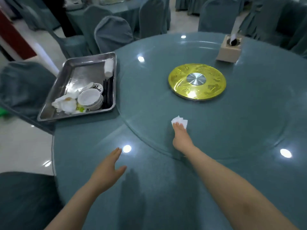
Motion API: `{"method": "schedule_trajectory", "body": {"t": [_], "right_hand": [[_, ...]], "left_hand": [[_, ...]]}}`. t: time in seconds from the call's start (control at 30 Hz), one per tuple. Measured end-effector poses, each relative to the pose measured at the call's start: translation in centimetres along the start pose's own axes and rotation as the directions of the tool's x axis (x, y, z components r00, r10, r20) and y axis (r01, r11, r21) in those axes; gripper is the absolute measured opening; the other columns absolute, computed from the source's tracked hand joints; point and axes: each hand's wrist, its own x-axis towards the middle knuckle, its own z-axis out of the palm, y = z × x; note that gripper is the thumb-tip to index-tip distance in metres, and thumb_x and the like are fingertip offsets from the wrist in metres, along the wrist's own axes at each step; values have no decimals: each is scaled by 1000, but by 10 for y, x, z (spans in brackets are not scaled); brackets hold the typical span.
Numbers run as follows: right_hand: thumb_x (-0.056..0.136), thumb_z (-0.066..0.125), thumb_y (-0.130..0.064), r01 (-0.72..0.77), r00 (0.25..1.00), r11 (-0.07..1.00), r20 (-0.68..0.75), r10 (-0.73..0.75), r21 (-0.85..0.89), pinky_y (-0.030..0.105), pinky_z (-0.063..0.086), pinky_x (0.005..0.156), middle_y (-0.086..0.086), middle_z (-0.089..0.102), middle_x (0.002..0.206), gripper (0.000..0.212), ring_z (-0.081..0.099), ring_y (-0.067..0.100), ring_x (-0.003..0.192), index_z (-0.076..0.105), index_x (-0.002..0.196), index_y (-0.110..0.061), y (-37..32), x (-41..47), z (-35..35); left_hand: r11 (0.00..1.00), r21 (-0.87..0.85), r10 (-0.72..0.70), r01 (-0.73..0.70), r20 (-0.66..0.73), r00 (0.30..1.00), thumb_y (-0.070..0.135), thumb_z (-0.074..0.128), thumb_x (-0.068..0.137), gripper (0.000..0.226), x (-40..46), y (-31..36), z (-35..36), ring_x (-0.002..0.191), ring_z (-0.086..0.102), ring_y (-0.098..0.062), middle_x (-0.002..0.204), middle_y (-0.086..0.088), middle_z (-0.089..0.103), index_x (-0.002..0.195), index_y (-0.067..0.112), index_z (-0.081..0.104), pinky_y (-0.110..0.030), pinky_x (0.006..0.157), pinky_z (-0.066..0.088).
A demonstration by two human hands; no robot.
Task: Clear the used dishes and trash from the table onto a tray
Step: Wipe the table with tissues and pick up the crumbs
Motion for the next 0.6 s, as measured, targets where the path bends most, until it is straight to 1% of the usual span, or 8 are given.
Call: {"method": "schedule_trajectory", "body": {"t": [0.13,0.17,0.23,0.3,0.4,0.5,0.53,0.6], "right_hand": [[83,38,7,147,982,981,136,-130,-124,26,32,60,13,26,144,65,37,23,108,22,144,-7,-55,19,12],[86,38,5,202,967,969,188,-174,-145,28,39,65,13,24,149,65,38,23,111,19,147,-7,-71,19,20],[90,40,2,284,928,948,289,-236,-140,31,40,91,11,23,154,65,37,28,130,20,150,-11,-98,7,35],[89,39,3,297,909,954,319,-267,-47,28,36,96,9,33,151,62,38,29,133,32,148,-18,-119,-13,49],[84,36,8,262,929,956,234,-288,135,22,38,87,5,44,145,64,49,27,122,48,138,-24,-148,-47,59],[82,36,7,296,933,924,132,-334,244,15,38,60,2,55,126,60,55,18,88,61,123,-29,-182,-84,59],[83,39,5,319,929,909,102,-356,268,14,38,55,2,57,118,54,55,16,80,64,116,-30,-195,-97,58],[86,52,-6,316,927,860,65,-371,399,18,46,58,-2,65,101,32,58,15,73,68,99,-31,-228,-129,58]], "left_hand": [[995,-4,-101,101,-60,993,28,58,93,69,-48,-39,-16,144,13,-7,158,5,16,150,19,21,-18,112,10],[992,-11,-124,124,-89,988,27,58,92,68,-60,-48,-23,144,13,-7,157,6,17,150,20,22,-17,111,10],[986,-40,-167,163,-147,975,25,59,92,66,-82,-66,-38,143,15,-6,156,8,21,149,23,26,-18,110,13],[980,-80,-194,182,-187,963,23,59,92,64,-102,-79,-49,143,19,-7,154,8,25,148,24,29,-22,111,17],[973,-146,-206,176,-220,954,23,58,93,61,-127,-97,-62,141,25,-11,153,8,29,147,27,31,-29,113,23],[978,-169,-166,124,-267,949,24,58,93,59,-151,-118,-76,138,30,-10,151,10,32,146,29,33,-28,111,26],[981,-173,-139,90,-293,946,22,58,93,57,-159,-126,-83,136,32,-8,149,11,34,145,29,35,-26,110,26],[985,-174,-75,16,-340,938,17,57,92,53,-182,-143,-99,129,35,-2,145,13,40,141,30,41,-21,106,27]]}}
